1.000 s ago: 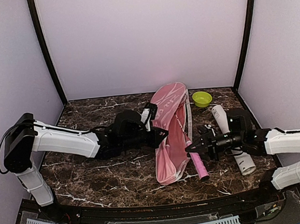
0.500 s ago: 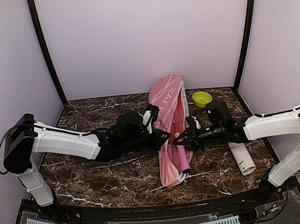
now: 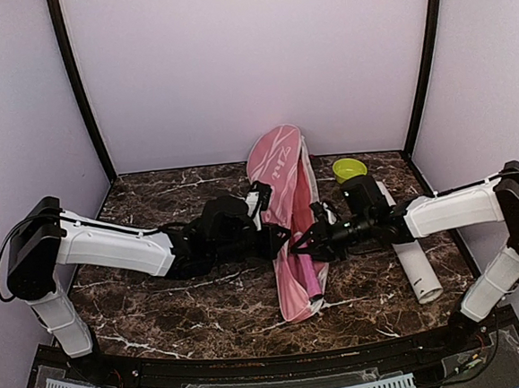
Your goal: Pack up the badminton gear
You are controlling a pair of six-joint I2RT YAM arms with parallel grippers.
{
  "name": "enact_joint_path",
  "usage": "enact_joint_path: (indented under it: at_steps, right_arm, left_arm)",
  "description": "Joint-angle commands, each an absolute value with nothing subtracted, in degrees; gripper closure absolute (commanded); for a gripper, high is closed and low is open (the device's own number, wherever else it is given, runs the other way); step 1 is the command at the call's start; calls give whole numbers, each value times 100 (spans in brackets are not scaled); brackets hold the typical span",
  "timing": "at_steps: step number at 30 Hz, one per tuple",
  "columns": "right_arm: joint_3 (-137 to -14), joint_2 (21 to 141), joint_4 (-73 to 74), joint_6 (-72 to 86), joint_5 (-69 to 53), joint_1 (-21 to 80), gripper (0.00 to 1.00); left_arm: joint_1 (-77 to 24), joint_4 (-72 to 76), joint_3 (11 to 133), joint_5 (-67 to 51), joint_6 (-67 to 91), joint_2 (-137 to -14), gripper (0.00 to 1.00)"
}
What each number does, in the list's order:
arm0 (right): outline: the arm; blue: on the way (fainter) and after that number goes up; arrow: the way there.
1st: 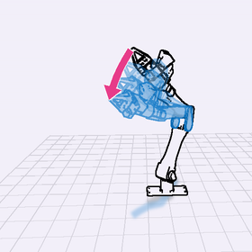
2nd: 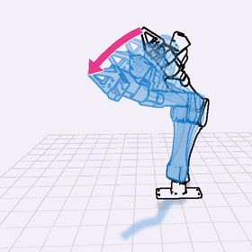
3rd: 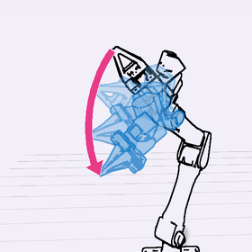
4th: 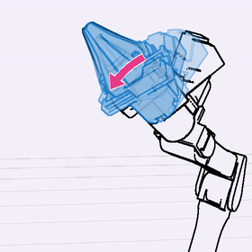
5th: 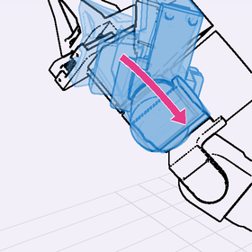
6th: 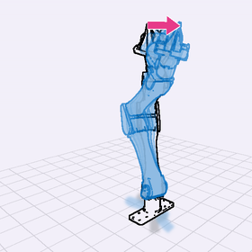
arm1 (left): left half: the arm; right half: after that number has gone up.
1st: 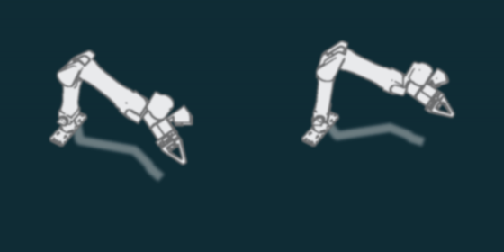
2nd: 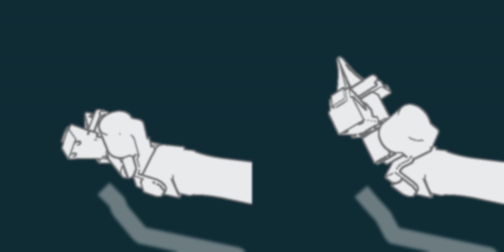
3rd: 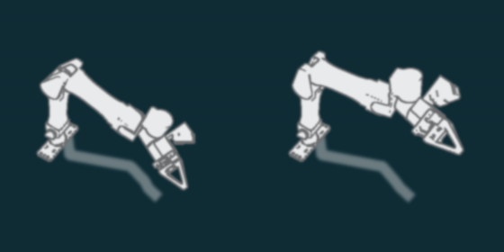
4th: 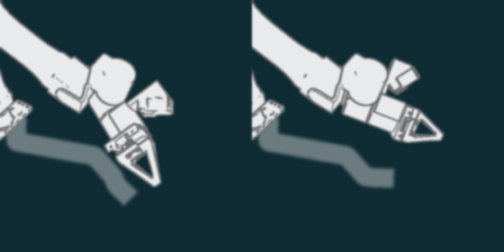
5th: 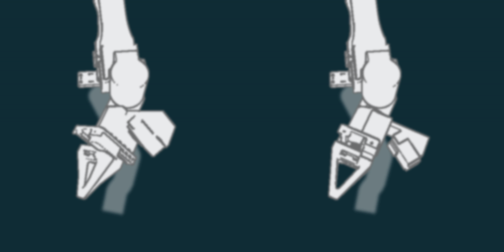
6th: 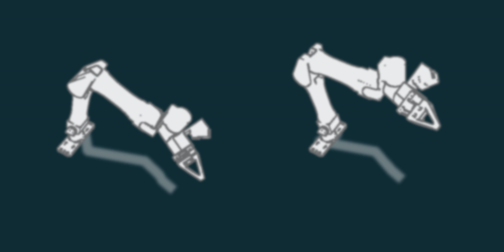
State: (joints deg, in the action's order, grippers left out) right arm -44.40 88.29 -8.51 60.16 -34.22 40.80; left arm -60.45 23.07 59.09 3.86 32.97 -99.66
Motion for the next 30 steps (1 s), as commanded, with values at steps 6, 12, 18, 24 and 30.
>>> enact_joint_path:
  at_steps: [6, 12, 18, 24, 30]
  right_arm:
    - [-4974, 9087, -1582, 5239, -2209, 3989, 100]
    - [-4923, 9395, -1661, 5010, -1971, 4011, 100]
    - [-4991, 9612, -1802, 4951, -1848, 4137, 100]
    - [-5185, 9855, -1971, 4927, -1635, 4387, 100]
    - [-5335, 9950, -1780, 4801, -1591, 4532, 100]
  left_arm:
    - [-6489, 2668, 5845, -299, 3575, -9925, 100]
    - [-6524, 2712, 5845, -260, 3630, -9858, 100]
    - [-6530, 2716, 5849, -241, 3636, -9822, 100]
    - [-6526, 2780, 5836, -297, 3711, -9831, 100]
    - [-6530, 2245, 5762, 86, 3703, -9697, 100]
